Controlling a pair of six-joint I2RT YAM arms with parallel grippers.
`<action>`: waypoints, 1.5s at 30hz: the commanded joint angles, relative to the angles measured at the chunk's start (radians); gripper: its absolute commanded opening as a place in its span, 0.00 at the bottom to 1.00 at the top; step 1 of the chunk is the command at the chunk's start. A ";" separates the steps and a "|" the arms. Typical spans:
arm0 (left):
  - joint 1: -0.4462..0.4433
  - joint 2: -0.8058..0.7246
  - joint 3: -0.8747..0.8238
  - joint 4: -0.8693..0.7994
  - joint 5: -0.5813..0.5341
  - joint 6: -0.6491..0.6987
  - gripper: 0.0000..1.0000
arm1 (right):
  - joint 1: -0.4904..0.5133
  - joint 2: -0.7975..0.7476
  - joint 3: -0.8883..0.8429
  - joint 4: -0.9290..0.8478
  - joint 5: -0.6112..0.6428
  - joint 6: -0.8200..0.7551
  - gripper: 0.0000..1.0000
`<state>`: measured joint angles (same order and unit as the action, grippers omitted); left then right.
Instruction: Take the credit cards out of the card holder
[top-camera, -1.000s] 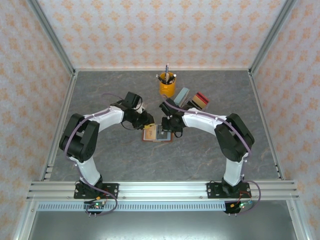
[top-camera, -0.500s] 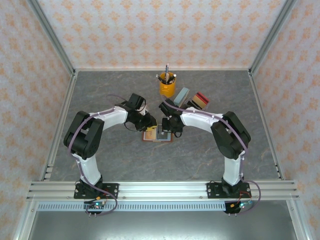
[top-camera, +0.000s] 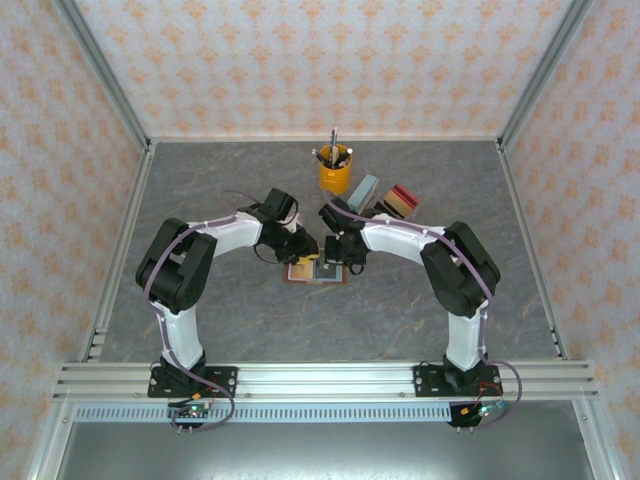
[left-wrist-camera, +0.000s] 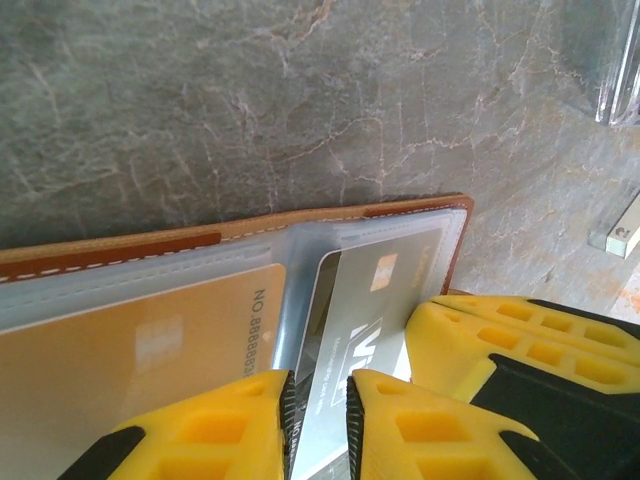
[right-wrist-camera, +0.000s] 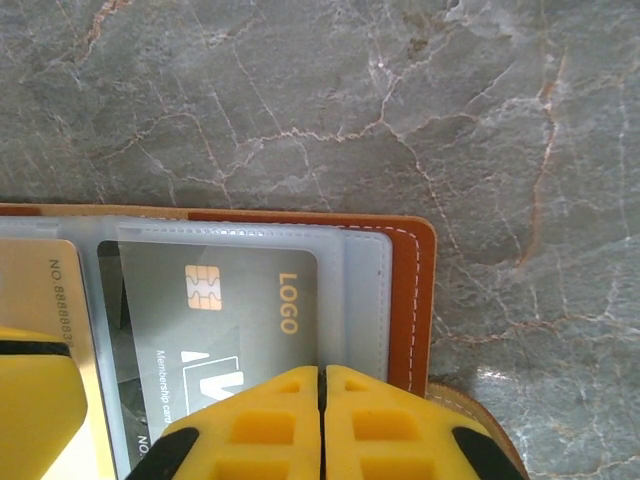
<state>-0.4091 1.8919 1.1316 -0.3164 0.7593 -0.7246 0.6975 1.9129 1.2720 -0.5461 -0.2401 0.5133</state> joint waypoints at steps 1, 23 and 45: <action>-0.006 0.012 0.028 -0.006 0.015 0.030 0.24 | -0.010 0.035 -0.002 -0.031 0.023 0.010 0.07; -0.010 0.093 0.050 -0.023 0.017 0.060 0.23 | -0.026 0.056 -0.019 -0.007 -0.037 0.018 0.05; 0.013 0.024 0.015 0.041 0.114 0.106 0.18 | -0.031 0.087 -0.017 -0.038 -0.010 0.018 0.05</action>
<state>-0.3973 1.9530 1.1618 -0.3103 0.8177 -0.6422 0.6712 1.9289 1.2739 -0.5236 -0.3054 0.5240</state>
